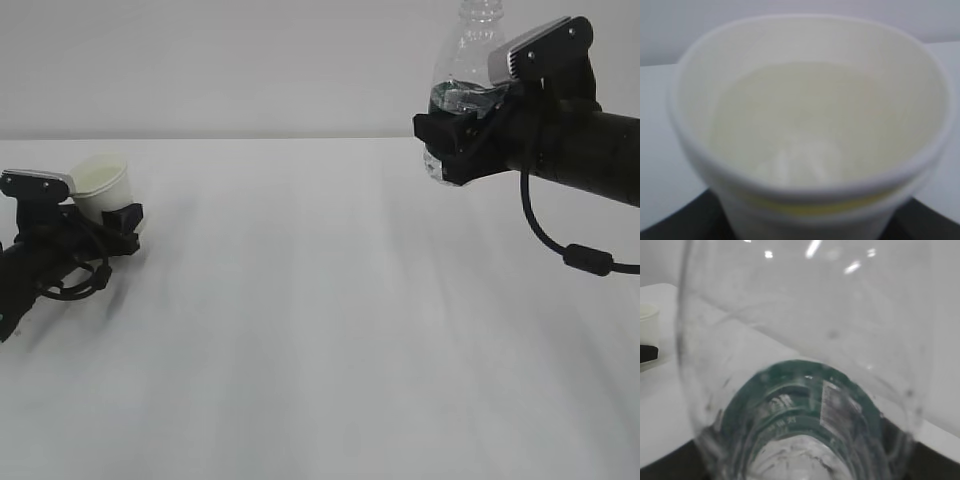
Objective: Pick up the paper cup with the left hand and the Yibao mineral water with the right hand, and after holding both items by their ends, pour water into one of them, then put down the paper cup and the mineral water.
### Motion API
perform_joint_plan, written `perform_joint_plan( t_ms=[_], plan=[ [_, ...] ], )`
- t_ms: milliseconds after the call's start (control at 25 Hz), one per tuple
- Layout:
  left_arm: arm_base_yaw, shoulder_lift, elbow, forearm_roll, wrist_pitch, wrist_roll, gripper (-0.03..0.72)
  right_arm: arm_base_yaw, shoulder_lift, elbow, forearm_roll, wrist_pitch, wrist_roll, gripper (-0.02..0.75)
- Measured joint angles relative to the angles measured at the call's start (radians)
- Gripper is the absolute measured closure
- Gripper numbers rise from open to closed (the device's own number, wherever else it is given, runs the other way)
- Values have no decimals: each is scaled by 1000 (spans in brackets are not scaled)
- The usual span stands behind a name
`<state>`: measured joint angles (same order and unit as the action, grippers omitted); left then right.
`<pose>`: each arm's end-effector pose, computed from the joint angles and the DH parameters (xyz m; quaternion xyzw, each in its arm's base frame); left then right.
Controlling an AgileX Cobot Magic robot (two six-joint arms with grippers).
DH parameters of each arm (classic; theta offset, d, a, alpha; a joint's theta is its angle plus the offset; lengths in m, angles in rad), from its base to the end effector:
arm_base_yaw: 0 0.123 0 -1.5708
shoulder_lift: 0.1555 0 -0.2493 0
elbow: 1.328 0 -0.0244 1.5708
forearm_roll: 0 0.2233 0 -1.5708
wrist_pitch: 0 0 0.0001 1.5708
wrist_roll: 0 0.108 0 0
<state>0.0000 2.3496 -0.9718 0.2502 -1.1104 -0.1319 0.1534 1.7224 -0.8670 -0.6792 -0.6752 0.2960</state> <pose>0.3890 -0.0239 0.0431 0.0637 0.7677 -0.0921 0.6309 0.3395 0.0953 0.2022 -0.2819 0.7189 0.1208 0.6238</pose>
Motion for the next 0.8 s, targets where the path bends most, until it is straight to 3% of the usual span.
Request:
perform_joint_plan(
  t_ms=[800],
  plan=[
    [0, 28, 0, -31, -16, 8, 261, 0, 0, 0, 0, 12, 0, 303]
  ],
)
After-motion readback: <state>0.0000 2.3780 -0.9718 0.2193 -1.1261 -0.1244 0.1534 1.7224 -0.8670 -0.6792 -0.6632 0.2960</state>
